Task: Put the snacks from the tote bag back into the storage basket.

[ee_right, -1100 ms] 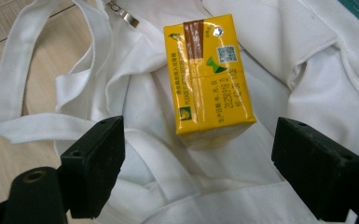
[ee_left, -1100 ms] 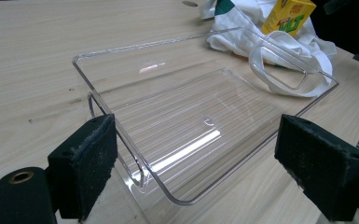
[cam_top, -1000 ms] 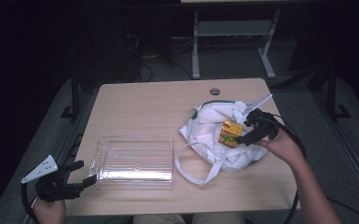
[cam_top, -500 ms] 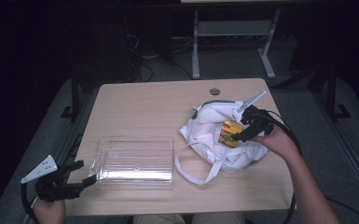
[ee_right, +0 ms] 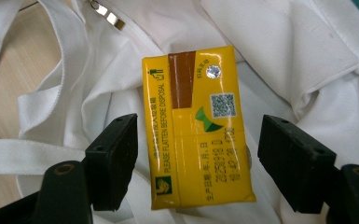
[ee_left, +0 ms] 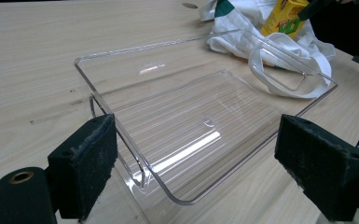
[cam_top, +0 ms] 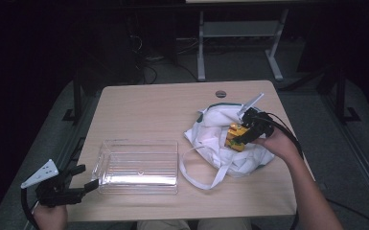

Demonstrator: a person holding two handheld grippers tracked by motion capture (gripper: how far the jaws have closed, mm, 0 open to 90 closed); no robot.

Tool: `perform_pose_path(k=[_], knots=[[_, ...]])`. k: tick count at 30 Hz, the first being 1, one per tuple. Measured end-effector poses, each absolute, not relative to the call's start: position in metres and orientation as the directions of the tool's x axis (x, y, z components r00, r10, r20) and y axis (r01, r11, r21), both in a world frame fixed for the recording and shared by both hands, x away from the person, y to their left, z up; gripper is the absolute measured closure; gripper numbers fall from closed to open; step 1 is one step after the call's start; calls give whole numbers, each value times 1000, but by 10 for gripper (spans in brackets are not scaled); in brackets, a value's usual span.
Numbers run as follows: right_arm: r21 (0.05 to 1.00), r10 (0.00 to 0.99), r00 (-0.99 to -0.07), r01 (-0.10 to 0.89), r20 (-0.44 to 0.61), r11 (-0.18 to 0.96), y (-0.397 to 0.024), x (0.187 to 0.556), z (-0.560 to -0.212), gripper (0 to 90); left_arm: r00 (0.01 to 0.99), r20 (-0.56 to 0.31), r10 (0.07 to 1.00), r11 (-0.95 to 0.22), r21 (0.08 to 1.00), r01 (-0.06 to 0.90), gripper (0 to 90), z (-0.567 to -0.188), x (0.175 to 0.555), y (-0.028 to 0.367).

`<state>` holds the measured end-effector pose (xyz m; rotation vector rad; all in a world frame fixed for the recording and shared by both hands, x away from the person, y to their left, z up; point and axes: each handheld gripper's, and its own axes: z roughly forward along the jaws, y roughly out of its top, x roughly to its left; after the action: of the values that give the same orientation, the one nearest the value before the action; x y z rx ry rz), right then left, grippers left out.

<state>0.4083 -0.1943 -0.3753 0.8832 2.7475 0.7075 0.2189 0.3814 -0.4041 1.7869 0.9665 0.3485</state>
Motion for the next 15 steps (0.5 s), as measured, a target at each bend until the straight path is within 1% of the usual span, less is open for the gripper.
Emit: perform_pose_path(k=[4,7,11,15], knots=[[479,585,-811,506,-20,718,-191,411,-379,298,635,-196,747,-147,883,446,127,-404,219,382],[473,582,-813,506,-18,721,-189,413,-381,325,636,-196,746,-147,883,445,127,-404,219,382],[461,575,-818,504,-16,730,-188,416,-385,374,637,-194,746,-151,882,446,127,-404,219,382],[453,563,-827,496,-14,740,-186,417,-387,442,635,-196,747,-148,882,447,127,-404,219,382]])
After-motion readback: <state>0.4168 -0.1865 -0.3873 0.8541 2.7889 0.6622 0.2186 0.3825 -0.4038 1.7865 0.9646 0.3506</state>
